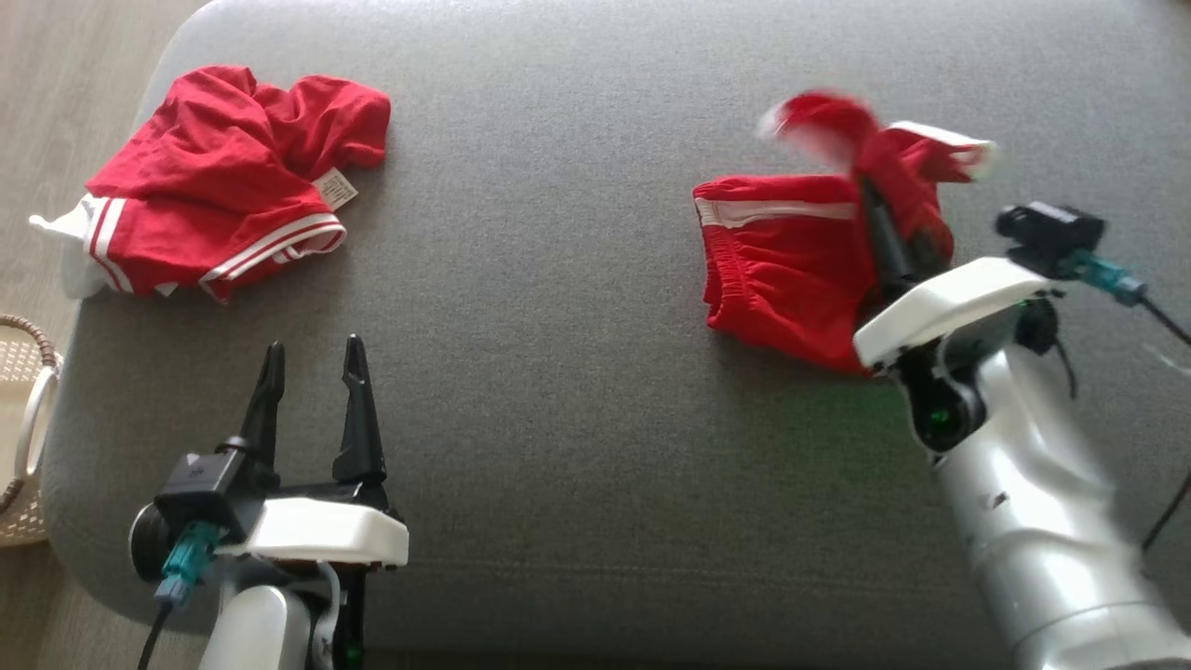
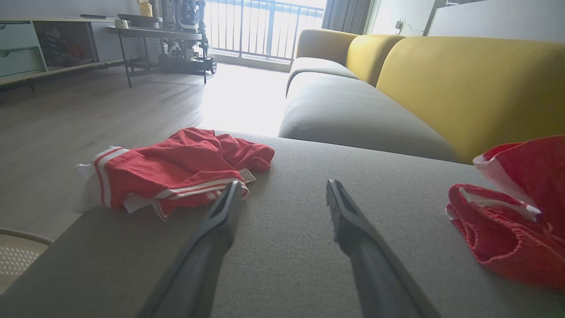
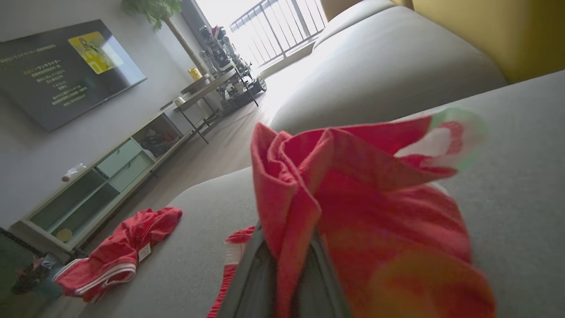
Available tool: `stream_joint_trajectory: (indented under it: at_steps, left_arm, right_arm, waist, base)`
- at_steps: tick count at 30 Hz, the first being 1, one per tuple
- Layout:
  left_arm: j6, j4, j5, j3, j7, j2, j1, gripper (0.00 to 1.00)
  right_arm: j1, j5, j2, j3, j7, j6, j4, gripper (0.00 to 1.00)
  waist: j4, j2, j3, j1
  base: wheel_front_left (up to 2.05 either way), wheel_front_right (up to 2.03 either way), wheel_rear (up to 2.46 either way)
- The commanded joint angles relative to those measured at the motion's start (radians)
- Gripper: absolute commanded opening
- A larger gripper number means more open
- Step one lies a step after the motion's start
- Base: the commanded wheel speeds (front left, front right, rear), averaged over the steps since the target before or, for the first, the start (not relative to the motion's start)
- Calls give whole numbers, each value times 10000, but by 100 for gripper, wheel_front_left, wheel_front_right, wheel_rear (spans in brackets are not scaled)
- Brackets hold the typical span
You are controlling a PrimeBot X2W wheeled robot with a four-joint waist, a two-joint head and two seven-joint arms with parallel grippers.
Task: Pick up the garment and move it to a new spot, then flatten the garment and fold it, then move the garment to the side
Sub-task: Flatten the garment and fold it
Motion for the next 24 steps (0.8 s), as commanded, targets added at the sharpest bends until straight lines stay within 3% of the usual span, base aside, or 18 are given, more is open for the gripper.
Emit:
stream_joint_trajectory:
  at_steps: [1, 7, 19, 20, 21, 22, 24]
  left_arm:
    - [35, -277, -78, 341, -78, 81, -215, 100]
    - [79, -246, -142, 325, -78, 81, -164, 100]
    - [67, -196, -144, 312, -78, 81, -150, 100]
    - [63, -193, -144, 292, -78, 81, -158, 100]
    - [63, -193, -144, 292, -78, 81, -158, 100]
    - [65, -190, -143, 264, -78, 81, -164, 100]
    - [71, -185, -136, 232, -78, 81, -166, 100]
  right_arm:
    - [47, 89, 134, 381, 57, 0, -454, 0]
    - [845, 120, 135, 1360, 630, 0, -1473, 0]
    - [2107, -157, 135, 1867, 1644, 0, -3119, 0]
    - [2161, -176, 135, 1863, 1657, 0, -3180, 45]
    - [2161, -176, 135, 1863, 1657, 0, -3180, 45]
    - [2206, -179, 135, 1917, 1694, 0, -3253, 100]
    - [2291, -97, 135, 1926, 1687, 0, -3392, 100]
  waist:
    - [38, 0, -1, 0]
    - [168, 0, -32, 0]
    - [136, 0, 13, 0]
    - [137, 0, 23, 0]
    - [137, 0, 23, 0]
    - [141, 0, 32, 0]
    - [137, 0, 48, 0]
  base:
    - [0, 0, 0]
    - [0, 0, 0]
    - [0, 0, 0]
    - [0, 0, 0]
    - [0, 0, 0]
    - [0, 0, 0]
    - [0, 0, 0]
